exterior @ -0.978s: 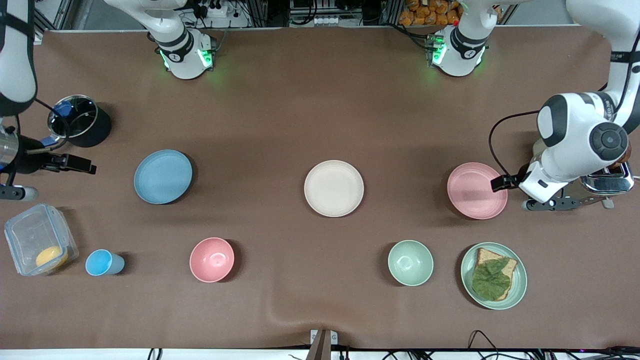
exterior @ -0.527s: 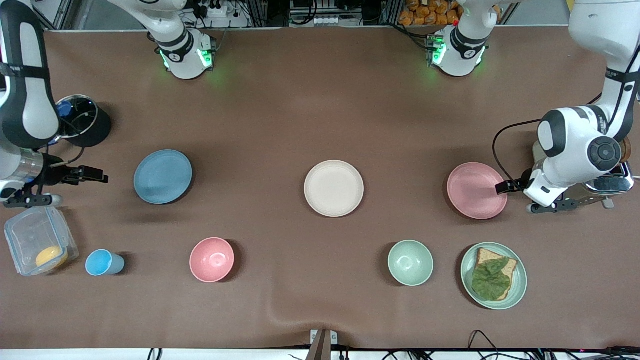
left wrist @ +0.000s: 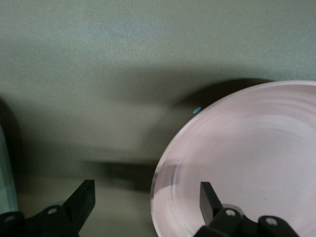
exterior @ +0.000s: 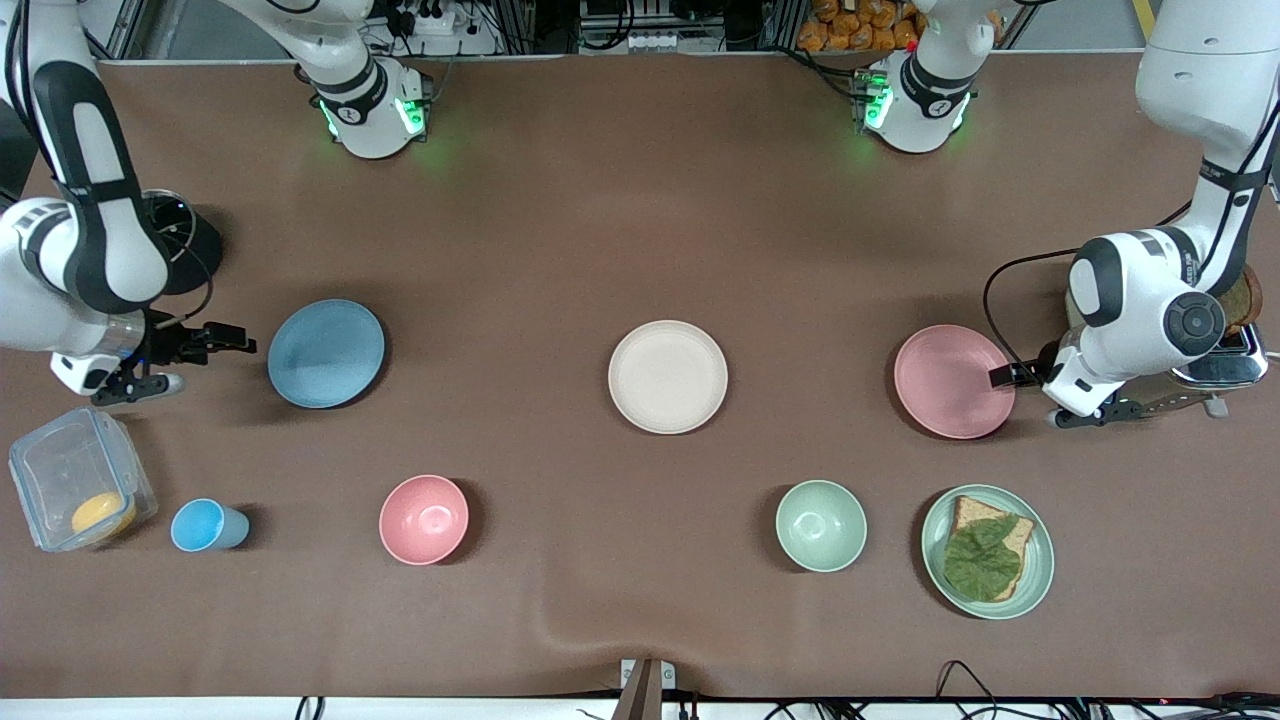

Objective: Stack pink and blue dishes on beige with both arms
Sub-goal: 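Grasp the pink plate rim while the right gripper grasps the blue plate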

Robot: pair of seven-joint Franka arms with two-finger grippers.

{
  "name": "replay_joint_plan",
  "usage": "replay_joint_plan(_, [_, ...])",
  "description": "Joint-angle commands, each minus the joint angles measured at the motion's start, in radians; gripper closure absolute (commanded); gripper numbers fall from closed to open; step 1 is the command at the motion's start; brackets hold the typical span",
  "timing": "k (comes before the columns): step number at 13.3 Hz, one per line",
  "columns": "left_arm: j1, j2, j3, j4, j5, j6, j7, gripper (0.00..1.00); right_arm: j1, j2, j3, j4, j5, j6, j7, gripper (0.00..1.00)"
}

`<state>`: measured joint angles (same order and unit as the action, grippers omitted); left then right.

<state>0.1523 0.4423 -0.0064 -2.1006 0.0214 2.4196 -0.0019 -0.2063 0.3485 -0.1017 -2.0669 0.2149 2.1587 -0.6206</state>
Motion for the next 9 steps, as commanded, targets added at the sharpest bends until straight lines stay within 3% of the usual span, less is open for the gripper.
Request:
replay_joint_plan(1, [0.015,0.013,-0.012,-0.003,-0.015,0.019,0.003,0.24,-0.012,0.064,0.014,0.002,0.061,0.039,-0.089,0.00])
replay_joint_plan(2, [0.013,0.013,-0.012,-0.003,-0.018,0.019,0.003,0.34,-0.004,0.082,0.017,0.004,0.063,0.046,-0.093,0.00])
replay_joint_plan(6, [0.007,0.016,-0.015,0.001,-0.089,0.018,0.002,0.92,0.021,0.119,0.019,0.007,0.063,0.053,-0.099,0.00])
replay_joint_plan(7, [0.004,0.015,-0.015,0.001,-0.109,0.018,0.002,1.00,0.025,0.131,0.019,0.007,0.063,0.055,-0.105,0.00])
replay_joint_plan(9, [0.012,0.006,-0.047,0.001,-0.141,0.016,0.002,1.00,0.034,0.141,0.019,0.008,0.064,0.055,-0.105,0.00])
